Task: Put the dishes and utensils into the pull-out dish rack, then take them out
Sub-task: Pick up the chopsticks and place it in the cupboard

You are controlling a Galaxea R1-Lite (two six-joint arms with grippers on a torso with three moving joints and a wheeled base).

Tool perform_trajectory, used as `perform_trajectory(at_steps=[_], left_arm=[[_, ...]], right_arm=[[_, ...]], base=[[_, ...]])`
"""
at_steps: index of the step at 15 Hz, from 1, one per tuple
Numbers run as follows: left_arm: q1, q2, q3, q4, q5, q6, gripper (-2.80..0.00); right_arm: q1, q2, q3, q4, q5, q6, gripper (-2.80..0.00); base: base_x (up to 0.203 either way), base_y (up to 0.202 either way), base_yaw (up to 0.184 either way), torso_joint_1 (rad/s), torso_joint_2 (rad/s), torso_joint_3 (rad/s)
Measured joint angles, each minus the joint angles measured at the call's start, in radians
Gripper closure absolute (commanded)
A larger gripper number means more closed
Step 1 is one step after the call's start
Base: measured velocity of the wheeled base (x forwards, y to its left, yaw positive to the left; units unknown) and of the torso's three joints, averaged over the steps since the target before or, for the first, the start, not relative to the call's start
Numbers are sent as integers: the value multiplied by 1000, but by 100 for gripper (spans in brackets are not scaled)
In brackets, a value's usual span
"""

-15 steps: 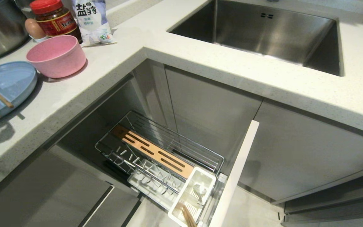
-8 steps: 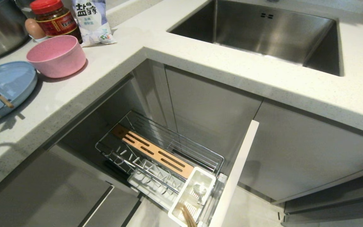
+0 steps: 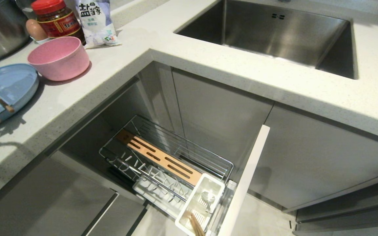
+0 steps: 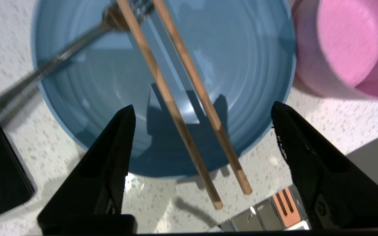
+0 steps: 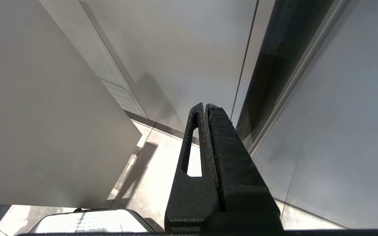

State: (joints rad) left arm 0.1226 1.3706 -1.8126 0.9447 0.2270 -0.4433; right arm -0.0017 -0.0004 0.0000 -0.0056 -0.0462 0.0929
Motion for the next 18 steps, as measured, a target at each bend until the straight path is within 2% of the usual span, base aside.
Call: perform_trajectory(at_steps=[3, 6, 10, 18], left_arm=[[-6, 1, 0, 18, 1, -15, -280], [-8, 0, -8, 76, -3, -88, -280], [-3, -1, 54, 71, -5, -180, -280], [49, 21, 84, -5, -5, -176, -280]], right_arm=[[1, 0, 0, 0, 0, 0, 0], [1, 0, 0, 0, 0, 0, 0], [0, 0, 0, 0, 0, 0, 0], [1, 0, 0, 0, 0, 0, 0]], base=[[0, 0, 0, 0, 0, 0], [0, 0, 0, 0, 0, 0], [0, 0, 0, 0, 0, 0], [0, 0, 0, 0, 0, 0]])
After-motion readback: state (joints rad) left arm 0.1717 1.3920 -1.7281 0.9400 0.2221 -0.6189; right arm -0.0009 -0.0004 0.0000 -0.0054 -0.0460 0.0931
